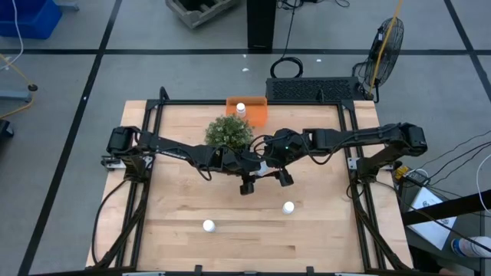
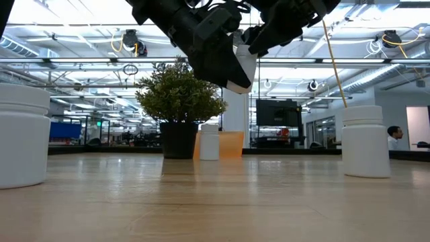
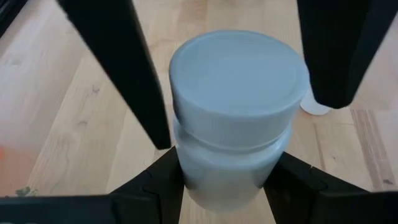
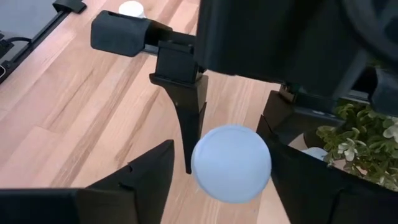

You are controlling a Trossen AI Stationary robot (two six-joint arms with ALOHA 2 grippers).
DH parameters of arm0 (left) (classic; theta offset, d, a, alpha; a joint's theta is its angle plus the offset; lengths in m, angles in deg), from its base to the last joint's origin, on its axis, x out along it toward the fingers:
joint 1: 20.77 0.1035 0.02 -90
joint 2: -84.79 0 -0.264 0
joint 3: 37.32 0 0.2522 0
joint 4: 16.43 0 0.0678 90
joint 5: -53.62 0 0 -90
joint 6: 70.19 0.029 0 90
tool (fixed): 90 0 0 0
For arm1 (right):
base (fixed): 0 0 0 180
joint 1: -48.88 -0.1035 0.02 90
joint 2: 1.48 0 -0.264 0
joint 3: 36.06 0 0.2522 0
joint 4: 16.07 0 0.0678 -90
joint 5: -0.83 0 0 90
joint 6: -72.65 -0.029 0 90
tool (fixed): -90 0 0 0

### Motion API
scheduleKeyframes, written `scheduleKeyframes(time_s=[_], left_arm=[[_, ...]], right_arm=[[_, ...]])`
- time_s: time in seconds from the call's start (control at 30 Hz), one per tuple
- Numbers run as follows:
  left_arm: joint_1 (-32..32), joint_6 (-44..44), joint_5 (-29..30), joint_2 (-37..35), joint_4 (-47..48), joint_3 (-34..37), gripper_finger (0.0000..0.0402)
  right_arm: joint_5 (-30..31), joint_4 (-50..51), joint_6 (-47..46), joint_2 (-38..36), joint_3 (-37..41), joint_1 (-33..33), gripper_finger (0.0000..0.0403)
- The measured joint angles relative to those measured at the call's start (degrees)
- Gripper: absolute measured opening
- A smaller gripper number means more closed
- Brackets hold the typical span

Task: Pick and place pill bottles into a basket
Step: Put the white pill bottle into the orange bin

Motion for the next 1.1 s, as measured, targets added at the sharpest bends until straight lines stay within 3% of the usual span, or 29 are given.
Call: scheduleKeyframes(time_s=[0.33,0.47,0.77,0.97,1.1], left_arm=[[-0.01,0.0,-0.01,0.0,-0.47,0.0,0.0184],[0.0,-0.12,-0.02,0.0,-0.74,0.0,0.0186],[0.51,0.15,0.2,-0.02,-0.32,0.0,0.0344],[1.03,0.18,0.22,-0.02,1.19,0.0,0.0381],[0.54,-1.59,-0.52,-0.18,3.85,0.0,0.0384]], right_arm=[[0.2,-0.13,-1.46,-0.04,0.0,0.02,0.0156],[0.2,0.06,-1.4,-0.19,0.0,0.02,0.0149],[0.37,4.9,-0.98,-3.75,0.0,1.53,0.0154],[1.31,9.2,0.39,-6.43,0.02,3.52,0.0149],[10.25,11.44,3.16,-7.96,0.02,5.49,0.015]])
